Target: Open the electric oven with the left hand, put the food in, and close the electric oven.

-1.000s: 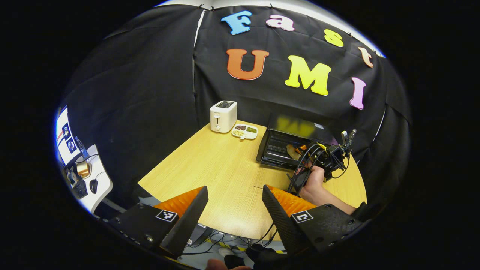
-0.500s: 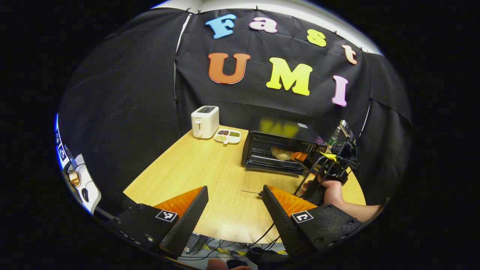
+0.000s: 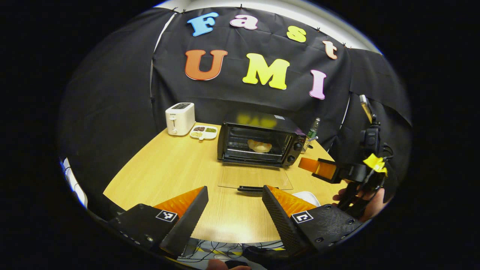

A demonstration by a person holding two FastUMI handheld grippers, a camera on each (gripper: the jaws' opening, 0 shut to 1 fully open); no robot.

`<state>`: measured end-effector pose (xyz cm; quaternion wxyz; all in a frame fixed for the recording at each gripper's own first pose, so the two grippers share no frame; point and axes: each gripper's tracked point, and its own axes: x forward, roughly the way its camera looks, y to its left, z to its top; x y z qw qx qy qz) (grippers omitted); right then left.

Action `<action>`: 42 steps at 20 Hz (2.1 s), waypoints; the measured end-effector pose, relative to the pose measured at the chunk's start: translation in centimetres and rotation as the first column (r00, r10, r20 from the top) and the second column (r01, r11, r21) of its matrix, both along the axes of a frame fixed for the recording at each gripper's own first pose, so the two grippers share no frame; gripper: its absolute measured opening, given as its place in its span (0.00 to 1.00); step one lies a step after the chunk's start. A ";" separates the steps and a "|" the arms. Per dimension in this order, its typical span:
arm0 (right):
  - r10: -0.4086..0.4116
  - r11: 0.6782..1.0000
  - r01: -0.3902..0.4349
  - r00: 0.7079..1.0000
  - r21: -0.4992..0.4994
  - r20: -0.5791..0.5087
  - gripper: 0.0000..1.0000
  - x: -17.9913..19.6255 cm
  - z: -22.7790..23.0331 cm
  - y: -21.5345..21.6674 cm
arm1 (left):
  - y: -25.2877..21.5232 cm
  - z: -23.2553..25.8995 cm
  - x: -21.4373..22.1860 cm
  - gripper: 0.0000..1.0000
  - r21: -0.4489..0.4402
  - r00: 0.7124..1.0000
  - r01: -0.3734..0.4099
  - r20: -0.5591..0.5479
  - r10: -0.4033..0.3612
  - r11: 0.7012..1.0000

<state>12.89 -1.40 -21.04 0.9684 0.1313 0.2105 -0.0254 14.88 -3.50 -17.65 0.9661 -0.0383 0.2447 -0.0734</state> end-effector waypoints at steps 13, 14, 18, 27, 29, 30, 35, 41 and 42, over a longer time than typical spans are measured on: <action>-0.128 0.983 0.129 0.992 -0.132 0.017 0.97 -9.0 6.5 -8.4 | -8.1 -11.8 5.0 0.95 -0.025 0.973 0.151 -0.175 -0.153 0.988; -0.142 0.981 0.143 0.990 -0.133 0.012 0.98 -9.4 6.3 -9.0 | -8.2 -12.4 5.6 0.95 -0.011 0.973 0.151 -0.175 -0.151 0.988; -0.191 0.974 0.187 0.981 -0.128 -0.023 1.00 -11.0 5.2 -10.6 | -8.3 -14.6 7.4 0.95 0.040 0.972 0.139 -0.198 -0.128 0.990; -0.228 0.968 0.222 0.973 -0.112 -0.039 0.96 -10.8 4.8 -12.1 | -7.8 -17.4 8.5 0.95 0.077 0.959 0.092 -0.274 -0.068 0.993; -0.228 0.968 0.221 0.973 -0.118 -0.044 0.97 -10.7 4.5 -12.0 | -7.7 -17.8 8.9 0.95 0.092 0.957 0.096 -0.282 -0.067 0.991; -0.228 0.968 0.221 0.972 -0.115 -0.053 0.97 -10.8 4.3 -11.9 | -7.7 -18.0 9.4 0.95 0.098 0.958 0.096 -0.280 -0.066 0.991; -0.233 0.966 0.225 0.971 -0.125 -0.050 0.96 -11.0 4.7 -12.3 | -7.7 -18.5 9.8 0.95 0.092 0.954 0.097 -0.292 -0.066 0.991; -0.212 0.973 0.208 0.977 -0.096 -0.028 0.97 -10.7 5.1 -11.1 | -7.9 -14.7 10.3 0.95 0.108 0.977 0.090 -0.202 -0.066 0.990; -0.208 0.974 0.205 0.978 -0.100 -0.028 0.97 -10.7 5.0 -11.1 | -7.9 -13.7 10.7 0.95 0.108 0.982 0.085 -0.178 -0.065 0.991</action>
